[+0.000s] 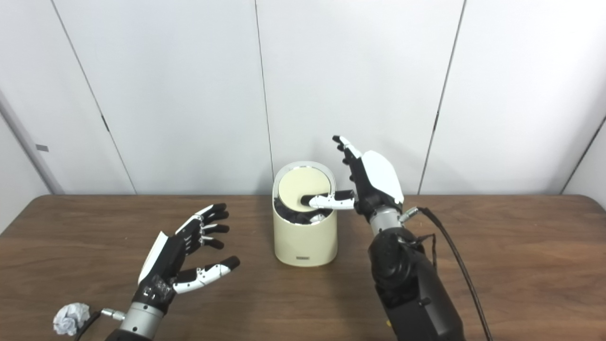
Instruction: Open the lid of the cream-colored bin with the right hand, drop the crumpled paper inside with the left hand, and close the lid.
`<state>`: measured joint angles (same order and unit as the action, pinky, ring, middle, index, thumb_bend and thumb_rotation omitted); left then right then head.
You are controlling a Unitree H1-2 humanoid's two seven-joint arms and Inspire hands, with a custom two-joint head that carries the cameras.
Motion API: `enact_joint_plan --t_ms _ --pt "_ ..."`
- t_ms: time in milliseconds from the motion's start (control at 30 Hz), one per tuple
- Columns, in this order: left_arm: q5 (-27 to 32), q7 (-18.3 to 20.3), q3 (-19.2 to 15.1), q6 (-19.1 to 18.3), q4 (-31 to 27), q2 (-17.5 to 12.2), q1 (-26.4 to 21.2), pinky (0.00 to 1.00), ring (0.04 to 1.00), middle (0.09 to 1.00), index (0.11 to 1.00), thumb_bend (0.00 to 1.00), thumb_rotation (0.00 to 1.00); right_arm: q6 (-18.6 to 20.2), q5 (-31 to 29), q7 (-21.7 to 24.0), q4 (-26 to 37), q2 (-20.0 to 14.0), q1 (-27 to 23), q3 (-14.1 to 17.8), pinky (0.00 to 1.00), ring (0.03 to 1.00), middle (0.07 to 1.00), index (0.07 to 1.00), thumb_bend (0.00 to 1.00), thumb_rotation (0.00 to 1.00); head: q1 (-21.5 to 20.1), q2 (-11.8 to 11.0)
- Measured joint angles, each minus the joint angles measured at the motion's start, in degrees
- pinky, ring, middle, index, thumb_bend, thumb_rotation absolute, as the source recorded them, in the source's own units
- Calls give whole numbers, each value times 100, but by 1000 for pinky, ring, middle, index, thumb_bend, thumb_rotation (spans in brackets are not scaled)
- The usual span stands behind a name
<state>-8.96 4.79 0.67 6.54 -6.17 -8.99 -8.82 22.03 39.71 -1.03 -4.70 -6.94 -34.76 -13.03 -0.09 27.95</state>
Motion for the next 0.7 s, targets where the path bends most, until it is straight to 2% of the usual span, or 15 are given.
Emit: enact_joint_plan --t_ms 367,700 --pt "1 0 0 -6 0 23 9 643 767 847 875 716 218 26 14 31 -45 -3 -24 -118 695 853 904 925 826 362 9 35" --pt "6 1 -1 -7 -3 21 15 642 765 847 872 712 205 18 6 27 -419 -56 -260 -164 709 846 907 925 800 357 26 53"
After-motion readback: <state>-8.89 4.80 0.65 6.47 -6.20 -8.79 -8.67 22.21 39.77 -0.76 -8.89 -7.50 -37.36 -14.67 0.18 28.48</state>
